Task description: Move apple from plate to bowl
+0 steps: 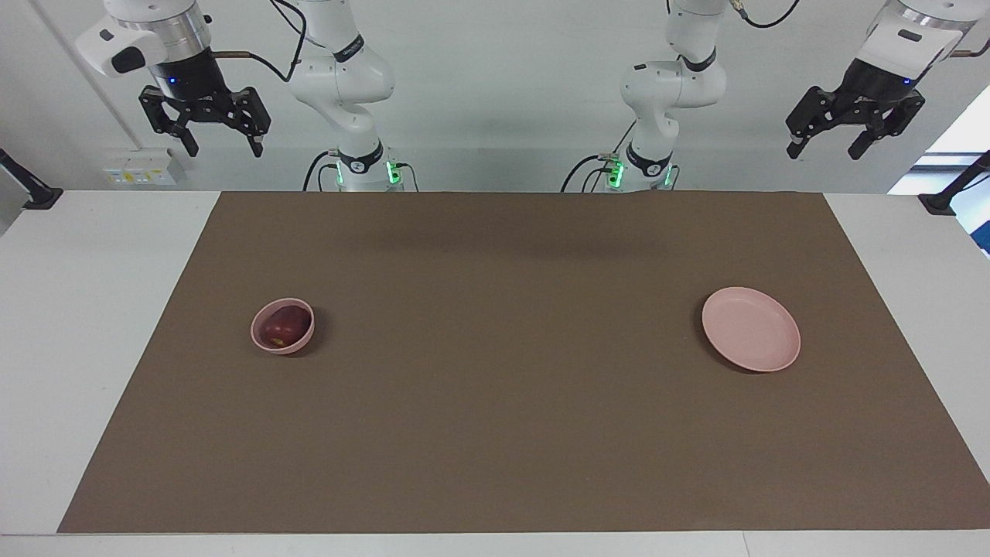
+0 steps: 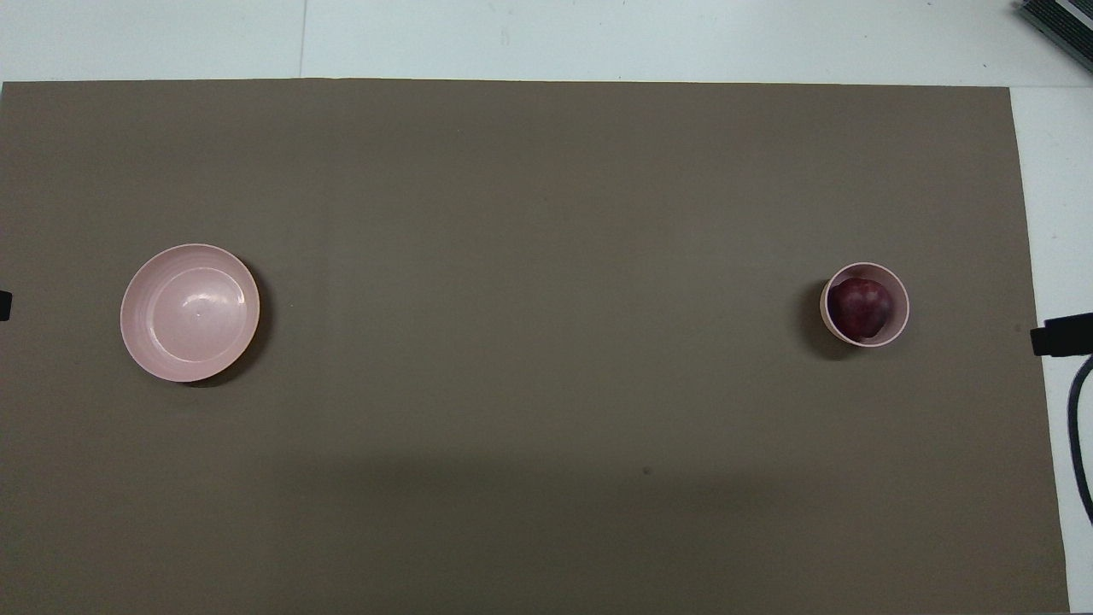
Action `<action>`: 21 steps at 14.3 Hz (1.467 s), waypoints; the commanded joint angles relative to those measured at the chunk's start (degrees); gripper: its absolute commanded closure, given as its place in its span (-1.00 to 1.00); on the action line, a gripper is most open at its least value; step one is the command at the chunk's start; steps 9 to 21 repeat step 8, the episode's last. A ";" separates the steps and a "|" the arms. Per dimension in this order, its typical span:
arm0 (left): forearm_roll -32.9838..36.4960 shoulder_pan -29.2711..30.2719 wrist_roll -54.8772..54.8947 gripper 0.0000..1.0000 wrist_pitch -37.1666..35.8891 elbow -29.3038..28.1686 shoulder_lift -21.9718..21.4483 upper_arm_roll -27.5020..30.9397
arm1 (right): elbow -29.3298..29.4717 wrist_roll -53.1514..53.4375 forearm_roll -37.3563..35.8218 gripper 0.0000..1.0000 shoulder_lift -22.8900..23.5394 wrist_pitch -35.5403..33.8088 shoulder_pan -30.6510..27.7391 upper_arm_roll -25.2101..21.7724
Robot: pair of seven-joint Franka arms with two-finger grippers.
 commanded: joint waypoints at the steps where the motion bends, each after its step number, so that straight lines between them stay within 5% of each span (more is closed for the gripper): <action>1: 0.11 0.43 0.34 -1.00 0.58 -2.12 -1.64 -0.07 | -1.42 -1.15 2.74 -1.00 -1.26 -0.14 -0.18 0.02; 21: 0.11 0.51 0.43 -1.00 0.49 -2.38 -1.90 -0.07 | -2.29 -0.89 1.96 -1.00 -1.61 0.30 0.00 0.29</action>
